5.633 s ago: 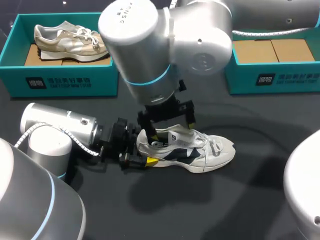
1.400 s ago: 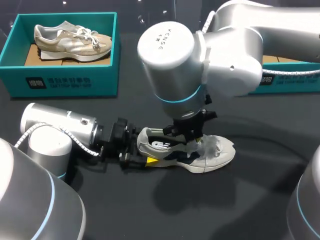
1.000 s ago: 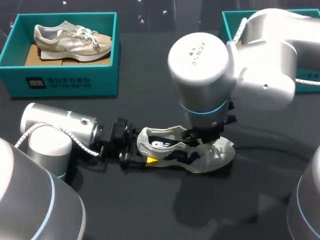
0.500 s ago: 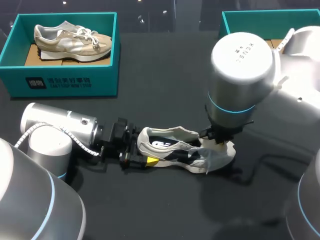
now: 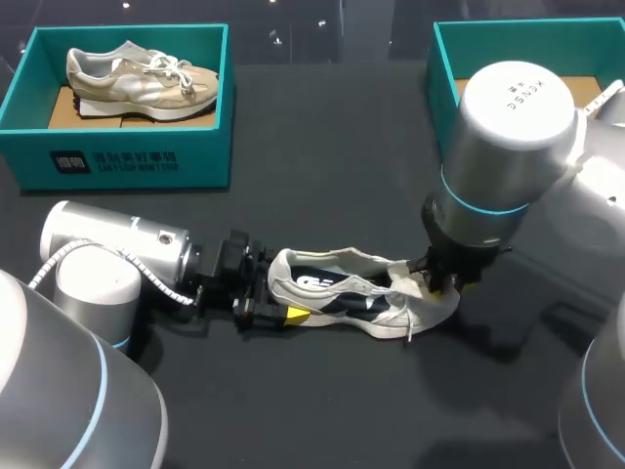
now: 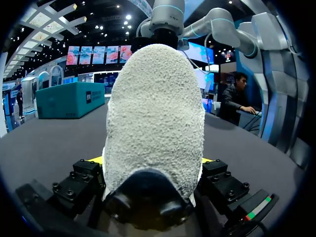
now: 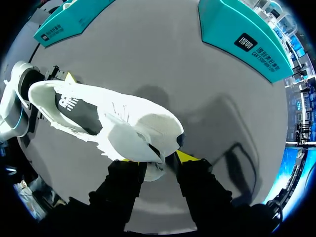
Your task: Take the shoe out of the shoebox, open the shoe tongue, remove and reinsert the insole, then place the shoe into the shoebox
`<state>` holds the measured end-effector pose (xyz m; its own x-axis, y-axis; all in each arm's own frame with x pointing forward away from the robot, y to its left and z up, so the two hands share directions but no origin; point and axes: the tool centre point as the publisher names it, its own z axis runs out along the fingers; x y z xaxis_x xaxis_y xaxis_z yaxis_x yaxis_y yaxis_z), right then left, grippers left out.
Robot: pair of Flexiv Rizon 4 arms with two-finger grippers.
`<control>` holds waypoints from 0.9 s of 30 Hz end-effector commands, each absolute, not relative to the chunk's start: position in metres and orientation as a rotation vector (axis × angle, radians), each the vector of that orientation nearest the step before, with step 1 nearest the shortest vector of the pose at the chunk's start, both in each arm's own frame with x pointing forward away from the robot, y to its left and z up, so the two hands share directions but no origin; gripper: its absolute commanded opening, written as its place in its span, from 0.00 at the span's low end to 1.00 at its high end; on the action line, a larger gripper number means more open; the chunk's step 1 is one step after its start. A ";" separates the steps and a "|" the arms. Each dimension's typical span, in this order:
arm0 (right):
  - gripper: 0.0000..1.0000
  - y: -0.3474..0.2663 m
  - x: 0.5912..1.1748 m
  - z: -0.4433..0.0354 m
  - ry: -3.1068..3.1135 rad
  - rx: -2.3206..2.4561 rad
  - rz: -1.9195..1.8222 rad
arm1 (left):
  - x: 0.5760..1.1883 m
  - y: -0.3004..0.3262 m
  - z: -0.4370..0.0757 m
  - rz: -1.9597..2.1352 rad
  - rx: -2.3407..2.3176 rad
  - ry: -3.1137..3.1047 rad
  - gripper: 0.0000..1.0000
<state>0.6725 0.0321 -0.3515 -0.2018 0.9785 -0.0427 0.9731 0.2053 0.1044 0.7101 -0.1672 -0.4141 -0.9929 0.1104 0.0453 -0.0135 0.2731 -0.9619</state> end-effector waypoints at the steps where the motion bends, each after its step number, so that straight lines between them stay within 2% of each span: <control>1: 0.36 0.026 0.676 -0.359 2.365 1.941 0.069 | 0.710 -0.169 -0.416 1.829 -0.093 -2.424 0.00; 6: 0.36 0.023 0.672 -0.344 2.336 1.912 0.066 | 0.710 -0.169 -0.416 1.829 -0.093 -2.424 0.00; 16: 0.38 0.042 0.659 -0.278 2.343 1.678 0.050 | 0.710 -0.169 -0.416 1.829 -0.093 -2.424 0.00; 27: 0.40 0.072 0.658 -0.226 2.500 1.195 -0.070 | 0.710 -0.169 -0.416 1.829 -0.093 -2.424 0.00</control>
<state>0.6581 0.0595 -0.2472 -0.5190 0.8099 -0.2733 0.7997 0.5730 0.1794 0.7101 -0.1669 -0.4147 -0.9929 0.1102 0.0454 -0.0136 0.2736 -0.9617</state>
